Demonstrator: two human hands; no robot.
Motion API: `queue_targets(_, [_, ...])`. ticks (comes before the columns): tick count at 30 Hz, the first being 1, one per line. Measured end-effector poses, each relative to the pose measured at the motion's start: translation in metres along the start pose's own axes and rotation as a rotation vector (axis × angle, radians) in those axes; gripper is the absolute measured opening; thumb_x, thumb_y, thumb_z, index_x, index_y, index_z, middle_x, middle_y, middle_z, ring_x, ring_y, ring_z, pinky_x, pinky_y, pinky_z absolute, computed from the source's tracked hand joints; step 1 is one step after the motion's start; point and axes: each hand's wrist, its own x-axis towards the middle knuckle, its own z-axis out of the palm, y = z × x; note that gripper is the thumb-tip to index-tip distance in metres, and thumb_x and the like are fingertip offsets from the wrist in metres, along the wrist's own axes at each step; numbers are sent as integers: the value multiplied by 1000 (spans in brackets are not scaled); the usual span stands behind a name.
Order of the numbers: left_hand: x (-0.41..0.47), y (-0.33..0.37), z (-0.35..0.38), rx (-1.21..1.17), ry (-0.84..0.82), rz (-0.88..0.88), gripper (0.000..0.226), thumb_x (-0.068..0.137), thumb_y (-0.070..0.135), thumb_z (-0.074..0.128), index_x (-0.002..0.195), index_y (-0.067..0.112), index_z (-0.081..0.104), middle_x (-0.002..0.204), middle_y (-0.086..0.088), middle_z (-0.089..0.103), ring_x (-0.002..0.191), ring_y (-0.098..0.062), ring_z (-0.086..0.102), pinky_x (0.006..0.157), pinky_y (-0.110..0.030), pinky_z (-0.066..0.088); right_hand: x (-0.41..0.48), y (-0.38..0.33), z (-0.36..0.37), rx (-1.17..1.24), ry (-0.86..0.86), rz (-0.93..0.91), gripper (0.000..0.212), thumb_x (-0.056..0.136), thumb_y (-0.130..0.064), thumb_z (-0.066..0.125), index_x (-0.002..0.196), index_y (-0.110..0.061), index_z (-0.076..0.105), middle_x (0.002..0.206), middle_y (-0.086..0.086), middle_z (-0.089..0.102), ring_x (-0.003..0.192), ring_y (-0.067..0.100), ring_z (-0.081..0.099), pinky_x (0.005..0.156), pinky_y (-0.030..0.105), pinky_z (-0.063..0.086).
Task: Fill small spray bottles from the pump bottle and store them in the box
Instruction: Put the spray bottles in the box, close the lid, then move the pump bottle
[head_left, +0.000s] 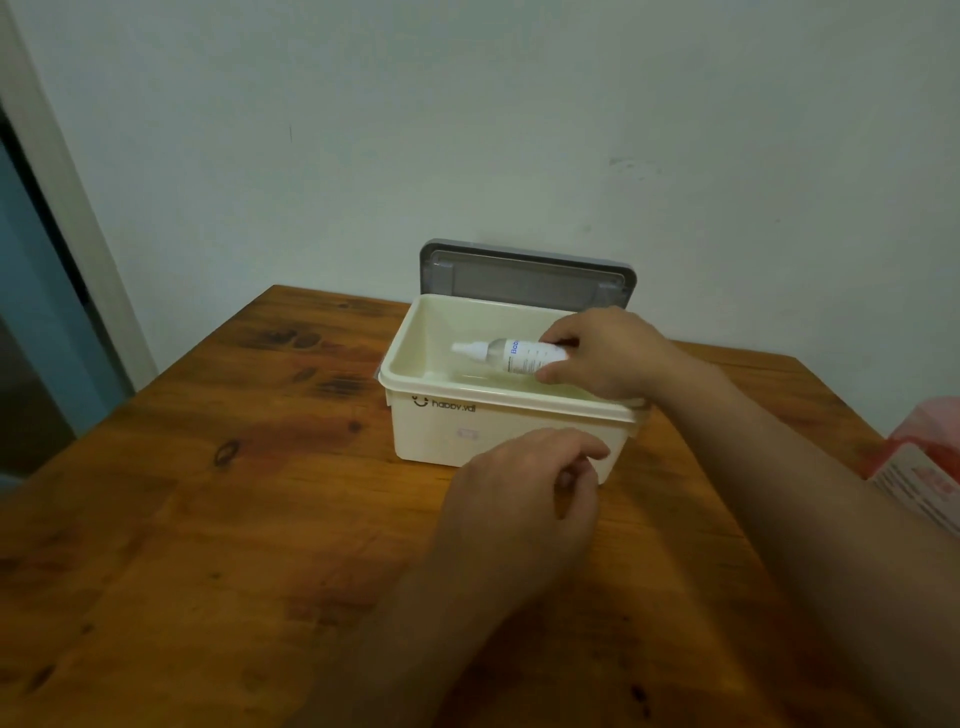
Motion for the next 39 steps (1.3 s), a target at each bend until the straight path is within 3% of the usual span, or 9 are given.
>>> queue_targets(3, [-2, 0, 1, 11, -10, 41, 27, 94, 34, 51, 119, 34, 63, 109, 16, 68, 91, 4, 60, 82, -19, 54, 16, -3, 7, -77, -82, -5, 36, 86, -43, 69, 117, -26, 66, 110, -3, 67, 95, 17, 59, 84, 36, 52])
queue_targets(14, [-1, -2, 2, -12, -16, 37, 27, 94, 35, 53, 119, 33, 64, 104, 15, 69, 86, 4, 59, 81, -18, 53, 38, -5, 22, -159, -209, -26, 40, 86, -43, 69, 118, -19, 67, 110, -1, 68, 93, 16, 57, 73, 27, 42])
queue_targets(23, [-1, -4, 3, -4, -25, 48, 30, 92, 40, 50, 119, 34, 63, 102, 17, 68, 85, 3, 60, 79, -22, 55, 42, -5, 28, -167, -281, -3, 36, 89, -33, 66, 120, -14, 67, 113, 5, 69, 102, 21, 62, 95, 38, 52])
queue_targets(28, [-1, -5, 3, 4, -28, 46, 29, 93, 40, 51, 118, 35, 63, 100, 18, 68, 84, 4, 59, 78, -21, 55, 42, -6, 29, -158, -299, 5, 34, 91, -28, 65, 121, -14, 67, 114, 5, 69, 102, 21, 61, 92, 32, 50])
queue_targets(39, [-2, -4, 4, 15, -50, 52, 28, 95, 39, 52, 122, 35, 61, 99, 18, 66, 84, 1, 58, 77, -15, 49, 40, -6, 29, -162, -301, 1, 33, 91, -24, 64, 123, -16, 66, 118, 5, 67, 105, 22, 61, 96, 36, 50])
